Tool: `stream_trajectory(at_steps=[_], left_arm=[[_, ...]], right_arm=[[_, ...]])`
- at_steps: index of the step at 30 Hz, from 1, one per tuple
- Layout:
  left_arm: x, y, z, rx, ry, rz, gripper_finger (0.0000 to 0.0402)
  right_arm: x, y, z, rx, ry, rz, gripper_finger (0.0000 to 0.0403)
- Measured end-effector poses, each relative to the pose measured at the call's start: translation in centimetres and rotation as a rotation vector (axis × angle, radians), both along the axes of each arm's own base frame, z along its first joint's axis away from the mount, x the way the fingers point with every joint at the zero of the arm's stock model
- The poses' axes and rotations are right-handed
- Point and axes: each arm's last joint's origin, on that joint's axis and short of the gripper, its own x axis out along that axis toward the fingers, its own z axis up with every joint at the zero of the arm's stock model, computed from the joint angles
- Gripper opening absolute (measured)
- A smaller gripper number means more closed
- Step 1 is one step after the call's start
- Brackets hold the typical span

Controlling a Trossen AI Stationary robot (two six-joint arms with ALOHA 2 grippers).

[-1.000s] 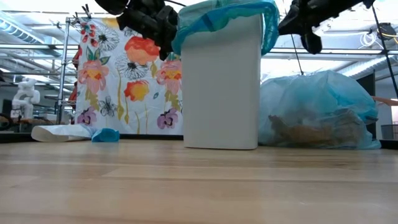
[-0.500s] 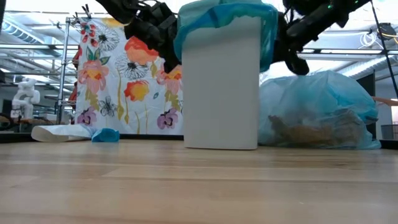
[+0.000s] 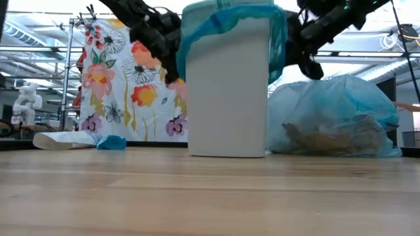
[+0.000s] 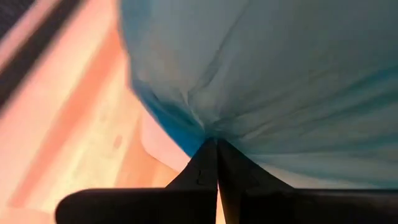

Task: Place trash/remove bag and relplace
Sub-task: Put the blue trash bag into the trash bin

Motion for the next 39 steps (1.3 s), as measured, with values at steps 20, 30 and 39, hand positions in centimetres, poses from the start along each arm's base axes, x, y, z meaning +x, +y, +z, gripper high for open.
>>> stream_trajectory(at_steps=[20,30,39], left_arm=[[-4.7,-5.2,5.6,-0.046,-0.066,-0.142,0.0000],[-3.1,-8.6,5.2,-0.022,-0.042,-0.198,0.0000],[-1.0,-9.7,3.7,0.059,0.024,-0.181,0.0000]], right_arm=[[-3.0,7.2,3.4,0.078,-0.122,0.090,0.0000],[-1.8,10.4,4.0,0.001,-0.220,0.079,0.0000],[1.7,10.8,0.4,-0.009,-0.030,0.070,0.0000]])
